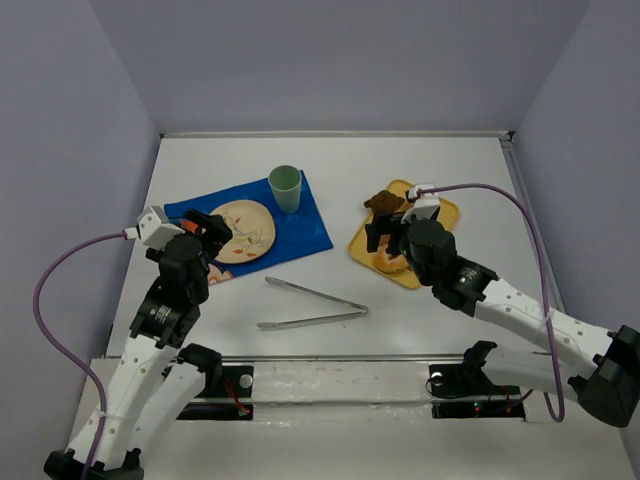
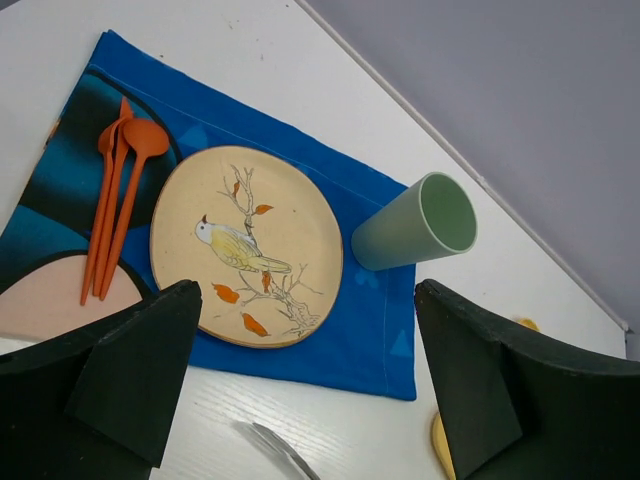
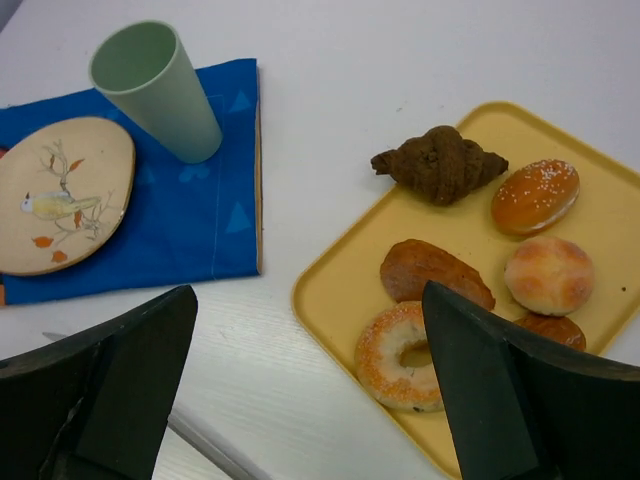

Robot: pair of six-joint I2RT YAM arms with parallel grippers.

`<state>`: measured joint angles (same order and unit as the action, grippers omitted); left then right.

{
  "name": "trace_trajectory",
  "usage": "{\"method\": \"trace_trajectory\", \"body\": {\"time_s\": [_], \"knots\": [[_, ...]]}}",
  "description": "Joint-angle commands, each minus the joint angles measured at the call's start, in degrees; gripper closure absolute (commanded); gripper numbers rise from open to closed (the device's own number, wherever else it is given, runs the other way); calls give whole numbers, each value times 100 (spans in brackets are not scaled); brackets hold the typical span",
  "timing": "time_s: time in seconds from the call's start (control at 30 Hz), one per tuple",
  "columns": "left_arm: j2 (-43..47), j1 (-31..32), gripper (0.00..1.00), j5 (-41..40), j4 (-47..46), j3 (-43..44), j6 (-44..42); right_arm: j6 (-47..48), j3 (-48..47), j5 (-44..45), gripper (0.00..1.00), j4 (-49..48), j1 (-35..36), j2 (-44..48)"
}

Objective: Place the bread

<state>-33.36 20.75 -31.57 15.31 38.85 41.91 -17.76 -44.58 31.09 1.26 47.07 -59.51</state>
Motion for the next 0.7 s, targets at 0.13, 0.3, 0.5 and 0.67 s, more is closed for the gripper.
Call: {"method": "trace_trajectory", "body": {"time_s": [0.13, 0.3, 0.5, 0.67], "knots": [[-197, -36, 1, -139, -195, 8, 10, 1974, 73, -2464, 0, -461, 39, -235], [-135, -36, 1, -7, -291, -44, -60, 2751, -270, -4102, 0, 400, 39, -991], [-153, -36, 1, 125, -388, -71, -183, 3041, -798, -4638, 0, 1175, 39, -2161], [-232, -36, 1, 107, -362, -53, -210, 3260, -956, -4805, 0, 1342, 144, -2715]]}}
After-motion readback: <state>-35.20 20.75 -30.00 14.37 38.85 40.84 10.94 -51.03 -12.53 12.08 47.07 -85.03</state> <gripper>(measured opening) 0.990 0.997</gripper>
